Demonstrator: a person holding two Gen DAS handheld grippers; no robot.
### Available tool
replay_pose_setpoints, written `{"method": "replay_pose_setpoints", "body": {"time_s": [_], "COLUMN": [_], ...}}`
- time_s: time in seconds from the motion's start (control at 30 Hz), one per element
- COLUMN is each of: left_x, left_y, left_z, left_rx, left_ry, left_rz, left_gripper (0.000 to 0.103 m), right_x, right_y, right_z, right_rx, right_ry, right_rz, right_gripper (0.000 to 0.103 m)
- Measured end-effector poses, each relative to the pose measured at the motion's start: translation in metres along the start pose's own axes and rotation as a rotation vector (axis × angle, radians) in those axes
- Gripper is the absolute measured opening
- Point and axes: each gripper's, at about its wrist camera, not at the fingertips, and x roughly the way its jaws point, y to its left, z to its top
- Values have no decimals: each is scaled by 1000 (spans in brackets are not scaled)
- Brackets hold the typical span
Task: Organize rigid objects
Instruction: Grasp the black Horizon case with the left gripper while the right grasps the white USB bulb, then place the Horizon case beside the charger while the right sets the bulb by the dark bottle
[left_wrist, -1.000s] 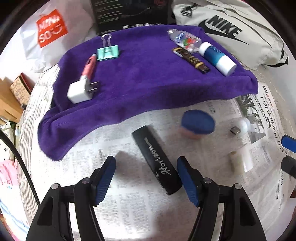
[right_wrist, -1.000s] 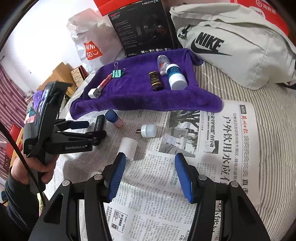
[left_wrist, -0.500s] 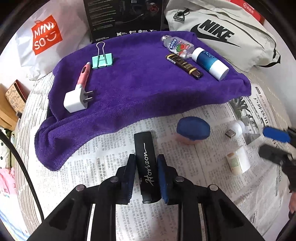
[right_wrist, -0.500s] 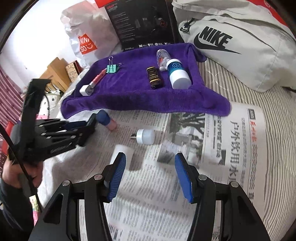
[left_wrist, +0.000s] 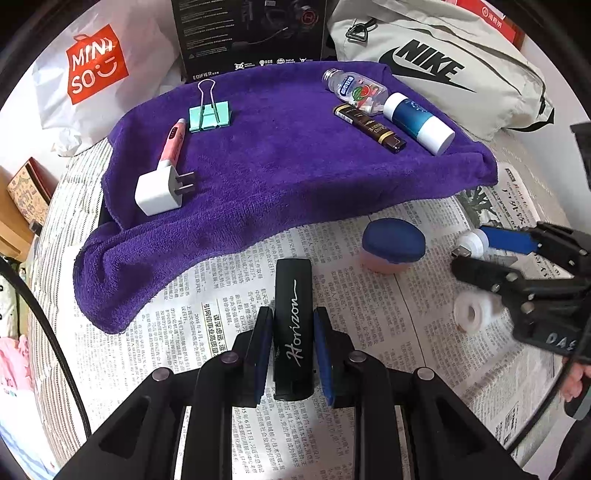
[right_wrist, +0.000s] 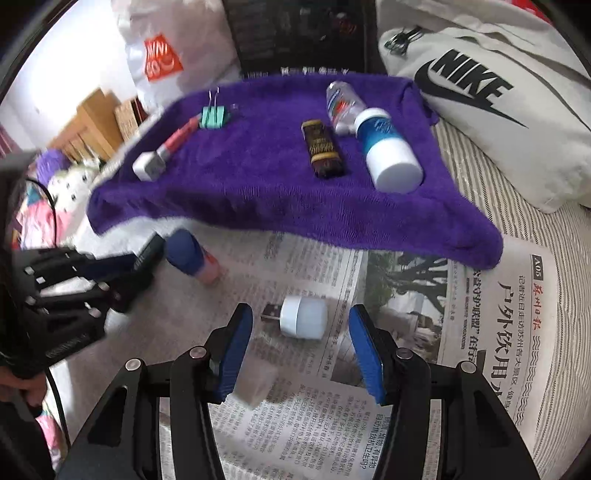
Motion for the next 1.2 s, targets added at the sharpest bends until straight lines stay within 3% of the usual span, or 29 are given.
{"method": "replay_pose_setpoints", "body": {"time_s": [0.13, 0.23, 0.57, 0.9, 1.2], "left_x": [-1, -2, -2, -11, -26], "left_y": [1, 0, 5, 33, 50], "left_z": [-1, -2, -3, -7, 0], "left_rx": [-4, 5, 2, -70, -93], "left_ry": [-7, -16, -39, -46, -67], "left_rz": [-9, -3, 13, -70, -76], "left_gripper": [22, 22, 21, 21, 21], "right_x": [2, 4, -7, -27, -35], "right_y": [4, 10, -13, -19, -14], "right_z": [-2, -3, -14, -9, 8], "right_rx": [-13, -58, -42, -22, -52], "right_ry": [-24, -39, -19, -35, -53], "right_rz": [-32, -99, -84, -18, 12], "right_gripper": [51, 36, 36, 36, 36]}}
